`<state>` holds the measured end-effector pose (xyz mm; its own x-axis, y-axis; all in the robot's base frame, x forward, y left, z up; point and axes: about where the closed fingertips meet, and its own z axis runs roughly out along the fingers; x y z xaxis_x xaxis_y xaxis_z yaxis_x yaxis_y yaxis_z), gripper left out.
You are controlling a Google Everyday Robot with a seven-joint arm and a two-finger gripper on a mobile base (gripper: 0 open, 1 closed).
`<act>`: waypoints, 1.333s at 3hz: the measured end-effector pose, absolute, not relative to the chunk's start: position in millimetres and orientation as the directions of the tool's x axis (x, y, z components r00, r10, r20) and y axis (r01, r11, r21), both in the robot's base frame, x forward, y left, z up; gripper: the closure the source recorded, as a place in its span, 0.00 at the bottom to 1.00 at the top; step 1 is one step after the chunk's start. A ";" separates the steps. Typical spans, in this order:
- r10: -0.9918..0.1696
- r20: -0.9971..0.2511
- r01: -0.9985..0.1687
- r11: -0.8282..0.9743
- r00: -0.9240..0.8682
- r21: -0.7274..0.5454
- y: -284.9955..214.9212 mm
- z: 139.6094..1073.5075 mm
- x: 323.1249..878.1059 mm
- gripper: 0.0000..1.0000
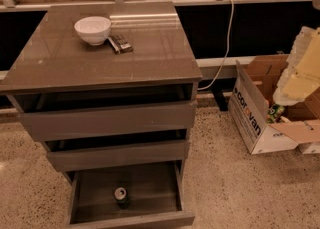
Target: Pick green can from bottom drawer and place on counter
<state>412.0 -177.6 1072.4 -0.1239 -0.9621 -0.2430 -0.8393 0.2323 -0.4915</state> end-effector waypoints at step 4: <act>-0.912 -0.410 -0.804 0.263 -0.027 -0.533 -141.8 1086.9 411.3 0.00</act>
Offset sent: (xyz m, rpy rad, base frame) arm 0.0364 0.0293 -0.0733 0.7644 -0.1881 0.1990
